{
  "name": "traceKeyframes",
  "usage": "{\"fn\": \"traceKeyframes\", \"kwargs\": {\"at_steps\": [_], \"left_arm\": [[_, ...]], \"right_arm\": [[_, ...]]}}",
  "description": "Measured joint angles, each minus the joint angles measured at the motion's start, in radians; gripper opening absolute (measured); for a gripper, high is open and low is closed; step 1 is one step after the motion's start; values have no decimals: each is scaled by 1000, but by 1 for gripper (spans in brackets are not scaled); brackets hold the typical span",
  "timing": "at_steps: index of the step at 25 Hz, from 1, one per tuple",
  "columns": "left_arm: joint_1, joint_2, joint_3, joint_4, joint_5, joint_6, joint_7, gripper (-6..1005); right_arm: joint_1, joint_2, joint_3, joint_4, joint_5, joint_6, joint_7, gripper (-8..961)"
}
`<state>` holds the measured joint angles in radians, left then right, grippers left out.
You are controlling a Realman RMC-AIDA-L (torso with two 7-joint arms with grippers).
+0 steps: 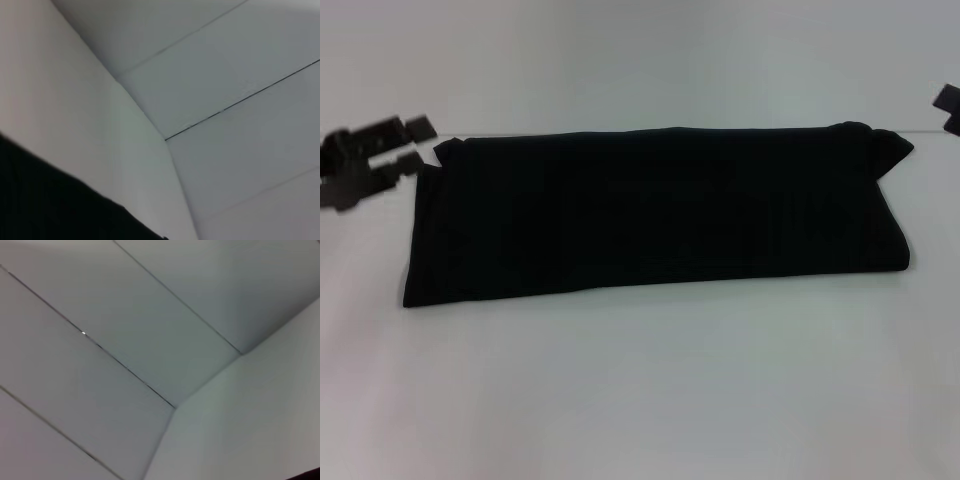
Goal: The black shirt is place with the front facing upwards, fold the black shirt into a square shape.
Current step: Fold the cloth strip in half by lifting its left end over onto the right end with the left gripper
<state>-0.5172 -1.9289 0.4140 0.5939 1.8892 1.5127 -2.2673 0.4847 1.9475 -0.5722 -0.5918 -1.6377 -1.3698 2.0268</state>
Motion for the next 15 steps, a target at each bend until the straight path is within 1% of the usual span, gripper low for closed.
{"fn": "traceKeyframes", "kwargs": {"at_steps": [4,8,11,15], "left_arm": [[24,-1,-15,-93,2,11,-60,676],[45,-11,-11,-160,8,-26,-154,676],[69,-24,-8,-170,20,-57,-225,676],[109,-33,-8,-167,27,-98,-296,677]], "right_arm": [[-10,5,62,29,6,-40,-55,701],[7,2,78,32,4,-37,-72,700],[18,-1,79,33,6,-35,-80,698],[25,-1,95,33,8,-34,-86,698]]}}
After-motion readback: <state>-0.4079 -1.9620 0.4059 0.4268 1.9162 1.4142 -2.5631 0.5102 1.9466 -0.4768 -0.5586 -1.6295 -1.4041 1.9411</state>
